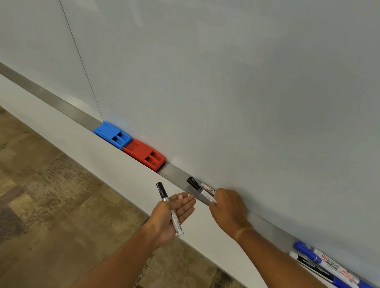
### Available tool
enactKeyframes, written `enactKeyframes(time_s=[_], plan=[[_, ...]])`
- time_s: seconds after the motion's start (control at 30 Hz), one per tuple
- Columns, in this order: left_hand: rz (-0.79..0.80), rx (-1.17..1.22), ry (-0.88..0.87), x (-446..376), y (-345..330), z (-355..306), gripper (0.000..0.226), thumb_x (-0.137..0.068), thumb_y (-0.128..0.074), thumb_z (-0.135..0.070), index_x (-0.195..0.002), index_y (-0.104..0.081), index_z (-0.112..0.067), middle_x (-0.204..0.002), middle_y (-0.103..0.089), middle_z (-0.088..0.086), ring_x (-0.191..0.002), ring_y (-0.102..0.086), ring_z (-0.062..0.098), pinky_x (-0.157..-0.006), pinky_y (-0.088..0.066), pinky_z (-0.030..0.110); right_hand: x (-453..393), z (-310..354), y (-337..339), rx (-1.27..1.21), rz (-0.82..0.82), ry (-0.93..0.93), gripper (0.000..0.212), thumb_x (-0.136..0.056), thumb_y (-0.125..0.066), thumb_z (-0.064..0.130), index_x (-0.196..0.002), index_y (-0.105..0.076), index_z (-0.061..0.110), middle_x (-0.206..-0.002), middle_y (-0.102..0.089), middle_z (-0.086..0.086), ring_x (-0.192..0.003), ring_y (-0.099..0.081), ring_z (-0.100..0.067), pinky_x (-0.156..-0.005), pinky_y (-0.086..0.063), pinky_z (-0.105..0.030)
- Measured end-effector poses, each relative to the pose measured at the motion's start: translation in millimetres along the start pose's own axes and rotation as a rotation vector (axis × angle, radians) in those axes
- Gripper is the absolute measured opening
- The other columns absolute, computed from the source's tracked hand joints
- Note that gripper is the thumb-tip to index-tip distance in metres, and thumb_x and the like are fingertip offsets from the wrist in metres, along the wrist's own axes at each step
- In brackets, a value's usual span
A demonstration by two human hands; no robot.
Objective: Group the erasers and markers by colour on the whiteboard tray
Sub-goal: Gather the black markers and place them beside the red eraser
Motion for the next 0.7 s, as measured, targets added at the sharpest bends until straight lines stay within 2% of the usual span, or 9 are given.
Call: enactKeyframes(time_s=[0.07, 0.13, 0.23, 0.37, 0.47, 0.53, 0.6, 0.67, 0.7], plan=[[-0.003, 0.015, -0.015, -2, -1, 0, 0.025, -0.099, -0.04, 0.001, -0.119, -0.055, 0.005, -0.119, -0.067, 0.022, -0.108, -0.067, 0.029, -0.09, -0.052, 0.036, 5, 3, 5, -0.137, -0.043, 0.015, 0.014, -0.082, -0.058, 0.02, -0.077, -0.063, 0.008, -0.079, -0.07, -0.008, -0.074, -0.064, -0.026, -0.061, -0.051, -0.033], [-0.006, 0.031, -0.027, -3, -3, 0, 0.024, -0.099, -0.044, -0.003, -0.118, -0.056, 0.005, -0.117, -0.068, 0.022, -0.106, -0.068, 0.028, -0.088, -0.054, 0.036, 12, 10, 6, -0.3, -0.038, 0.031, 0.013, -0.08, -0.065, 0.023, -0.074, -0.067, 0.011, -0.071, -0.071, -0.001, -0.063, -0.065, -0.013, -0.057, -0.055, -0.027], [0.024, 0.048, -0.024, -5, -9, 1, 0.025, -0.095, -0.052, -0.012, -0.114, -0.057, 0.003, -0.119, -0.067, 0.021, -0.105, -0.069, 0.028, -0.08, -0.059, 0.037, 27, 24, 2, -0.47, 0.009, 0.073, 0.009, -0.075, -0.077, 0.027, -0.078, -0.072, 0.02, -0.071, -0.072, 0.009, -0.057, -0.061, 0.005, -0.053, -0.045, -0.005], [0.08, 0.076, 0.019, -7, -14, 4, 0.029, -0.095, -0.05, -0.014, -0.119, -0.054, 0.001, -0.121, -0.067, 0.019, -0.108, -0.067, 0.03, -0.07, -0.059, 0.044, 41, 32, -8, -0.632, 0.054, 0.088, 0.007, -0.074, -0.08, 0.023, -0.079, -0.074, 0.022, -0.064, -0.066, 0.02, -0.063, -0.063, 0.008, -0.058, -0.046, -0.004], [0.079, 0.077, 0.016, -6, -13, 5, 0.025, -0.099, -0.045, -0.009, -0.121, -0.052, 0.001, -0.123, -0.066, 0.02, -0.107, -0.068, 0.029, -0.069, -0.059, 0.043, 43, 30, -14, -0.669, 0.063, 0.077, 0.007, -0.077, -0.078, 0.022, -0.083, -0.074, 0.02, -0.069, -0.069, 0.016, -0.066, -0.064, 0.005, -0.059, -0.047, -0.008], [0.079, 0.063, 0.02, -5, -13, 5, 0.025, -0.1, -0.042, -0.008, -0.121, -0.053, 0.0, -0.121, -0.067, 0.019, -0.106, -0.069, 0.028, -0.074, -0.058, 0.045, 44, 30, -15, -0.677, 0.095, 0.118, 0.009, -0.079, -0.076, 0.022, -0.088, -0.075, 0.021, -0.076, -0.072, 0.013, -0.068, -0.065, 0.004, -0.062, -0.049, -0.008], [0.072, 0.056, 0.022, -5, -14, 3, 0.026, -0.101, -0.039, -0.007, -0.122, -0.053, 0.001, -0.123, -0.066, 0.019, -0.112, -0.065, 0.027, -0.094, -0.051, 0.048, 41, 28, -12, -0.647, 0.097, 0.164, 0.011, -0.081, -0.073, 0.025, -0.091, -0.074, 0.024, -0.08, -0.073, 0.014, -0.07, -0.065, 0.006, -0.065, -0.049, -0.006], [0.064, 0.06, 0.02, -4, -14, 2, 0.027, -0.102, -0.037, -0.006, -0.122, -0.053, 0.002, -0.126, -0.063, 0.021, -0.115, -0.062, 0.028, -0.103, -0.044, 0.044, 33, 16, -1, -0.537, -0.02, 0.145, 0.009, -0.081, -0.069, 0.025, -0.088, -0.074, 0.022, -0.079, -0.074, 0.01, -0.069, -0.065, 0.002, -0.065, -0.049, -0.009], [0.06, 0.062, 0.017, -3, -14, 1, 0.027, -0.102, -0.036, -0.006, -0.122, -0.052, 0.003, -0.126, -0.063, 0.022, -0.115, -0.063, 0.028, -0.102, -0.045, 0.041, 27, 6, 4, -0.434, -0.09, 0.11, 0.008, -0.082, -0.066, 0.023, -0.085, -0.073, 0.019, -0.078, -0.074, 0.005, -0.069, -0.066, -0.004, -0.066, -0.051, -0.017]])
Point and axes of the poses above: each hand's wrist, its own x-axis away from the middle knuckle, its own y-axis out of the back of the hand, z = x × y, the point moved 4 cm from there along -x, towards the middle knuckle
